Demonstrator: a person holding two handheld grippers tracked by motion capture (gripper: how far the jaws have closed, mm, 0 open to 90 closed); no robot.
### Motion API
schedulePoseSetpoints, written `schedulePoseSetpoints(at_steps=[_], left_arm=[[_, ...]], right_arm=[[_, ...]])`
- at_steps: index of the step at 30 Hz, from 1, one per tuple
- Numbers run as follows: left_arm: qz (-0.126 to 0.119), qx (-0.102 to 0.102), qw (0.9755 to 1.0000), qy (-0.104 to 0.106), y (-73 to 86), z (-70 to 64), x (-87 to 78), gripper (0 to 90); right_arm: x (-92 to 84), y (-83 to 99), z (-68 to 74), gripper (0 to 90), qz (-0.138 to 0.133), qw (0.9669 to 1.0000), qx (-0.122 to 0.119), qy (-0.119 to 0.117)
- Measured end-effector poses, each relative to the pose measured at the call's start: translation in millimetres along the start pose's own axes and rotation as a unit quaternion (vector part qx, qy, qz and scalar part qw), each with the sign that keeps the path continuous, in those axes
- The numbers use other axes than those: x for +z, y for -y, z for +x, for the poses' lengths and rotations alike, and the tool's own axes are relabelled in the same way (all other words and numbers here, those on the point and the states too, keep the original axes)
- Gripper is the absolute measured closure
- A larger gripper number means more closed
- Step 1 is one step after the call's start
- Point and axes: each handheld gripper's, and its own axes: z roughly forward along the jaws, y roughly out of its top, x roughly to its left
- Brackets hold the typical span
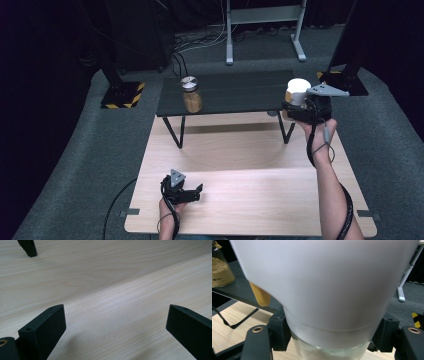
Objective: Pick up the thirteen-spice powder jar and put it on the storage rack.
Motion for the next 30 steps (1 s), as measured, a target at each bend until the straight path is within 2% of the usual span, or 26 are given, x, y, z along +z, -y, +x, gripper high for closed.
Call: schedulePoseSetpoints(at_steps=[30], left_arm=[[-0.002, 0.006, 1.0, 0.002, 0.6, -0.1, -0.5, 2.3]], right_arm=[[8.0, -11.7, 2.4, 29.9, -0.005, 1.0, -0.006, -0.002]])
